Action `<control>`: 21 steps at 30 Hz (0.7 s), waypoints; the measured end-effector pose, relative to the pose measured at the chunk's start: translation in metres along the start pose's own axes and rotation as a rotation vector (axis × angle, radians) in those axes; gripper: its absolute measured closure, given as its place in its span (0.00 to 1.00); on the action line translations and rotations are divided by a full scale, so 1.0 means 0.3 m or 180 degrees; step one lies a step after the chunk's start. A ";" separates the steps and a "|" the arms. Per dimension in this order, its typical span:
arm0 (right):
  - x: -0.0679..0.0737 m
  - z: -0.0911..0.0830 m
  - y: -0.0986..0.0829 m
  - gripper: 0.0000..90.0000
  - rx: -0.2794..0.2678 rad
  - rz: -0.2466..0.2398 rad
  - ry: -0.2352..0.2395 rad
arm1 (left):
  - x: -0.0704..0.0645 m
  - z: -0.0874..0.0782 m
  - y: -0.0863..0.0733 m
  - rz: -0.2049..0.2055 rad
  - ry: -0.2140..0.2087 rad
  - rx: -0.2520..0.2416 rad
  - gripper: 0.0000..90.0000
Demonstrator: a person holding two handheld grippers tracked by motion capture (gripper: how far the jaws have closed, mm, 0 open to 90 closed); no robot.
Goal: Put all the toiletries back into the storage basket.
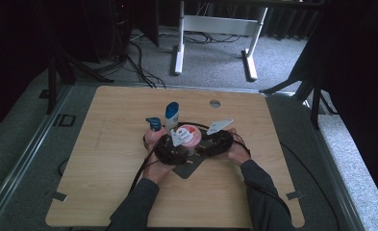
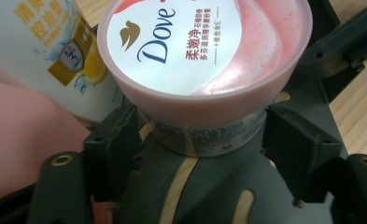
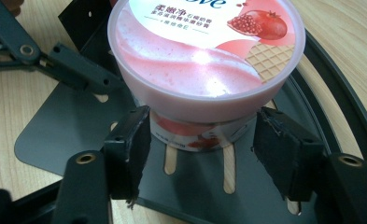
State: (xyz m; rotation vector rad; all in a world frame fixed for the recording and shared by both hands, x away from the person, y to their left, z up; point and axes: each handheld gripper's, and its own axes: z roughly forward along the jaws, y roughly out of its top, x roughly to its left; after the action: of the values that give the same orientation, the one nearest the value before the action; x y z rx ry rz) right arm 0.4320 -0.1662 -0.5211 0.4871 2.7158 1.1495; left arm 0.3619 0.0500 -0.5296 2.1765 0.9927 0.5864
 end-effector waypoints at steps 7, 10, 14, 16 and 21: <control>0.006 -0.015 -0.008 0.44 0.0056 0.0014 -0.0010 | 0.007 -0.055 -0.007 -0.0055 0.0031 -0.0153 0.40; 0.014 -0.035 -0.015 0.46 -0.0022 0.0050 -0.0041 | 0.005 -0.088 -0.007 -0.0083 0.0013 -0.0249 0.43; 0.036 -0.056 -0.023 0.50 -0.0071 0.0048 -0.0107 | -0.015 -0.111 -0.019 -0.0048 -0.0048 -0.0301 0.50; 0.047 -0.067 -0.026 0.54 -0.0125 0.0071 -0.0128 | -0.029 -0.114 -0.030 -0.0024 -0.0107 -0.0331 0.54; 0.089 -0.083 -0.030 0.63 -0.0180 0.0009 -0.0169 | -0.065 -0.096 -0.056 0.0026 -0.0245 -0.0315 0.63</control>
State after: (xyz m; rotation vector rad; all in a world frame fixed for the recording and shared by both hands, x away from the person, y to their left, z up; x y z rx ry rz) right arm 0.3985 -0.1794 -0.5107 0.5061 2.6307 1.1929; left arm 0.3238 0.0540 -0.5246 2.1006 0.8960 0.5398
